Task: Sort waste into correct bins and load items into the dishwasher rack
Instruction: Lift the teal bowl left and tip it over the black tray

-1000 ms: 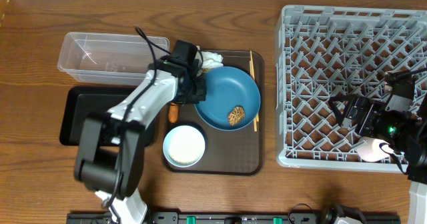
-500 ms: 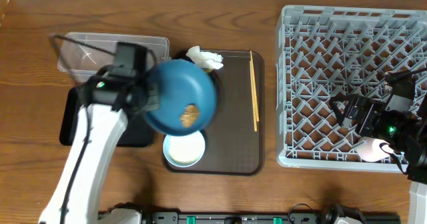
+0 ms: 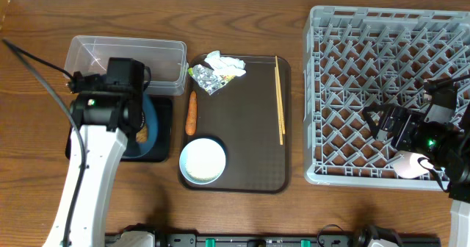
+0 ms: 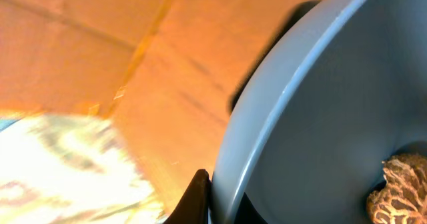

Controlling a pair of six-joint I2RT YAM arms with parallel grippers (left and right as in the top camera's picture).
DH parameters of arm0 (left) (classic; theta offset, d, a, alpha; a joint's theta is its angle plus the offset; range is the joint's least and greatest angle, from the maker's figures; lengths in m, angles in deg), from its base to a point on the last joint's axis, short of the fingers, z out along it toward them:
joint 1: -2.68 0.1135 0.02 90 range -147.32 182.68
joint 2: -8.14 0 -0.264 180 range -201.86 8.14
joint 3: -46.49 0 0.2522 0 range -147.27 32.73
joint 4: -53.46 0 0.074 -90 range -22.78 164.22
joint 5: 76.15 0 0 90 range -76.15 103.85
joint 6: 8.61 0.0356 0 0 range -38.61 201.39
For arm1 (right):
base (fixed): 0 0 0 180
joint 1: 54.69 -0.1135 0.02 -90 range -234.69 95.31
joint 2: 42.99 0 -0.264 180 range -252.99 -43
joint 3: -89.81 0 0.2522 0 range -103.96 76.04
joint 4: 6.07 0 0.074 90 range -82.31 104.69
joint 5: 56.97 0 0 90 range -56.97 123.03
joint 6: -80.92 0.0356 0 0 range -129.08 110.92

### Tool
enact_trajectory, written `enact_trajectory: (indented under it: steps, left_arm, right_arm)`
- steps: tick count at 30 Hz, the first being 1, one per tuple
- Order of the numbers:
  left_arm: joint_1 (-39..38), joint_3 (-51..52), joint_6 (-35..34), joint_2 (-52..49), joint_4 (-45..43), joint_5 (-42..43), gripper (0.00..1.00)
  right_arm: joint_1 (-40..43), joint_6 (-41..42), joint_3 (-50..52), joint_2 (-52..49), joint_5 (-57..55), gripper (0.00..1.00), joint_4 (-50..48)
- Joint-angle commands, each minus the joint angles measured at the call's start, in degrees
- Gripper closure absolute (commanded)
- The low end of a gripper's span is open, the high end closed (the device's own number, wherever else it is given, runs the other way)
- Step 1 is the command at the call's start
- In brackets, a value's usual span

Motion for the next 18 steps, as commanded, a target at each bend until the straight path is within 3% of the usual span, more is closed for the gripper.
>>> enact_trajectory:
  steps: [1, 9, 18]
  left_arm:
    - [0.13, -0.07, -10.23, -3.19, 1.05, -11.41, 0.94]
    - [0.13, -0.07, -9.68, -9.16, 0.00, -18.05, 0.94]
    - [0.13, -0.07, -0.81, -8.57, 0.02, -19.63, 0.94]
  right_arm:
    - [-0.37, -0.74, -0.42, -0.02, 0.02, 0.04, -0.24]
    - [-0.37, -0.74, -0.42, -0.02, 0.02, 0.04, -0.26]
    - [-0.37, -0.74, -0.42, -0.02, 0.02, 0.04, -0.42]
